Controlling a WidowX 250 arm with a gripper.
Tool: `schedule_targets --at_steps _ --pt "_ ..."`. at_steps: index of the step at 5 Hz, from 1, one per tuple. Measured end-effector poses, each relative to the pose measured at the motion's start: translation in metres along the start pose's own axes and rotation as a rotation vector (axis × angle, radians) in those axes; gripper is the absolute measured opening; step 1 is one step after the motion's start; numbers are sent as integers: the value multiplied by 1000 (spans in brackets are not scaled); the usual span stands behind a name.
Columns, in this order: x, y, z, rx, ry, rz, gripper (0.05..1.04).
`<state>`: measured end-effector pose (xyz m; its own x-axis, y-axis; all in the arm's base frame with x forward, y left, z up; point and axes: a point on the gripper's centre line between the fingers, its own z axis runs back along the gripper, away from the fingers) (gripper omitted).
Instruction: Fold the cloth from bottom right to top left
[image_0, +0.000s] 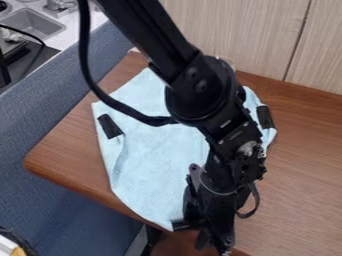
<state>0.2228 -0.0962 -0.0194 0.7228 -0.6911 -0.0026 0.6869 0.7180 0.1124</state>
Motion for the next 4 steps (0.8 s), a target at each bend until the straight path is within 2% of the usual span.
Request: schedule_targets --at_steps 2,3,4 --pt "-2 2 3 8 12 6 313" --pt "0 15 11 34 1 54 144" --pt "7 23 32 69 -47 71 73"
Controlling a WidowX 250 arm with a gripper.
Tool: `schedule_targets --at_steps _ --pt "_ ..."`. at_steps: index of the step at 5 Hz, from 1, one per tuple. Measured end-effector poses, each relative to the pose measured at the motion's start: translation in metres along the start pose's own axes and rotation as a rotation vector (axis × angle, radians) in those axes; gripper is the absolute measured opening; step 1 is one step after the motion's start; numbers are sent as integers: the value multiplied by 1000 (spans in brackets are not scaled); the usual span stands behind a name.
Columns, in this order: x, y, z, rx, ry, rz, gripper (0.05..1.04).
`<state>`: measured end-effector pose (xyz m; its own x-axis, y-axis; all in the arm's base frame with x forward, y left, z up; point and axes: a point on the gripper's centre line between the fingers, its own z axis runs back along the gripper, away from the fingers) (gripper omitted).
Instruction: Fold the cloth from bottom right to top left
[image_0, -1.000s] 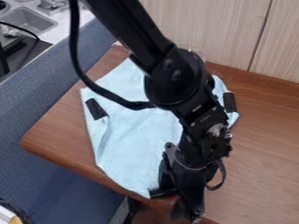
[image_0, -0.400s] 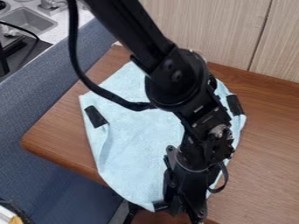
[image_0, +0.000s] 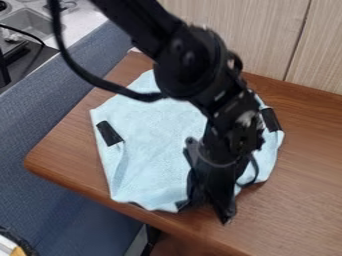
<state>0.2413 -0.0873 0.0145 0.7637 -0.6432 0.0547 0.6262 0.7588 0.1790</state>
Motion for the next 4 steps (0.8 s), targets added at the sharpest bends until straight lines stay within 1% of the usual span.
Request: schedule_targets --at_steps 1,2,3,4 --pt "14 11 27 32 -63 16 68" --pt "35 30 45 7 -137 87 68" --pt "57 69 60 5 -218 197 67" --pt "71 96 41 12 -162 260 67"
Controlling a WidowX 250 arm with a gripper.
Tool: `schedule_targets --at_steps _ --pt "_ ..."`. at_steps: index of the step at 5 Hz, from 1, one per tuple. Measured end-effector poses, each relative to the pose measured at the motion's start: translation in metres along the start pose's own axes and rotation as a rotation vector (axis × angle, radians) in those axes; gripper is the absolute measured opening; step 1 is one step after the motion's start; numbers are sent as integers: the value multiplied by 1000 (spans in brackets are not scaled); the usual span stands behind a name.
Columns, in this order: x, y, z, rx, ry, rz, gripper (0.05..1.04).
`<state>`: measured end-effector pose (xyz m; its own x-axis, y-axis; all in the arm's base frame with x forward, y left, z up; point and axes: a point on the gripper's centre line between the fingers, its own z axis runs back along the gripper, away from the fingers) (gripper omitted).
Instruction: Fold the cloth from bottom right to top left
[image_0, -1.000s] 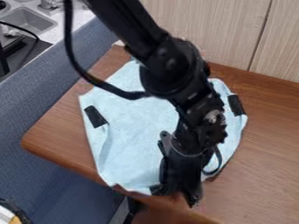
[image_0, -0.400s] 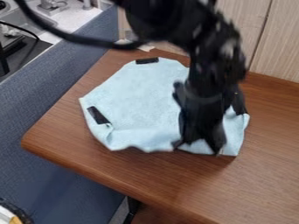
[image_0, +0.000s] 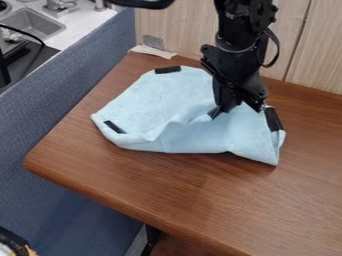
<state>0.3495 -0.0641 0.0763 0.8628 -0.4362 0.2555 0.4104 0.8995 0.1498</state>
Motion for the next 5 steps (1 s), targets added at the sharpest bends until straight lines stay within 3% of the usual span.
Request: schedule_targets --at_steps 1,4,5 --pt "5 26 -26 13 74 75 67" --pt "10 62 -92 28 208 176 67" --pt "9 66 -97 28 214 171 95"
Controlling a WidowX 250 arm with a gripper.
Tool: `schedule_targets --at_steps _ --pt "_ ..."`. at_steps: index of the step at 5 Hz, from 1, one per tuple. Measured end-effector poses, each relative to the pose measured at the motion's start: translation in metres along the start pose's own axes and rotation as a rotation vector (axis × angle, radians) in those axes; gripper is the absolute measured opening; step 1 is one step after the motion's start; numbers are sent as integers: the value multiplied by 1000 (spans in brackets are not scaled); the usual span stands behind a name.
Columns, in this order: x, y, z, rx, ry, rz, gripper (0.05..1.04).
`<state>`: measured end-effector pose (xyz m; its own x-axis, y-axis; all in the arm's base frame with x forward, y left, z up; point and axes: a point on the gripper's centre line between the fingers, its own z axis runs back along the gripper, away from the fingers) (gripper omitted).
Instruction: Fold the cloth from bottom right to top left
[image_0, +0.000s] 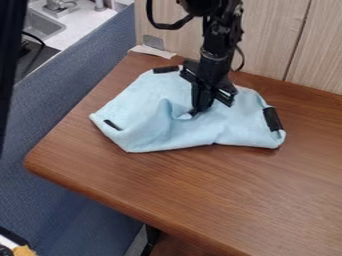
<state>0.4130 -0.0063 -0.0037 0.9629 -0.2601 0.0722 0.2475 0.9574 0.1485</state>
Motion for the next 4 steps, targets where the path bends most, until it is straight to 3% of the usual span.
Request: schedule_targets --at_steps 1,2,3,4 --pt "-3 0 -3 3 8 -1 261" --pt "-7 0 -3 7 14 -3 534" --pt "-6 4 12 26 4 11 834" --pt "-5 6 24 32 -11 14 1012"
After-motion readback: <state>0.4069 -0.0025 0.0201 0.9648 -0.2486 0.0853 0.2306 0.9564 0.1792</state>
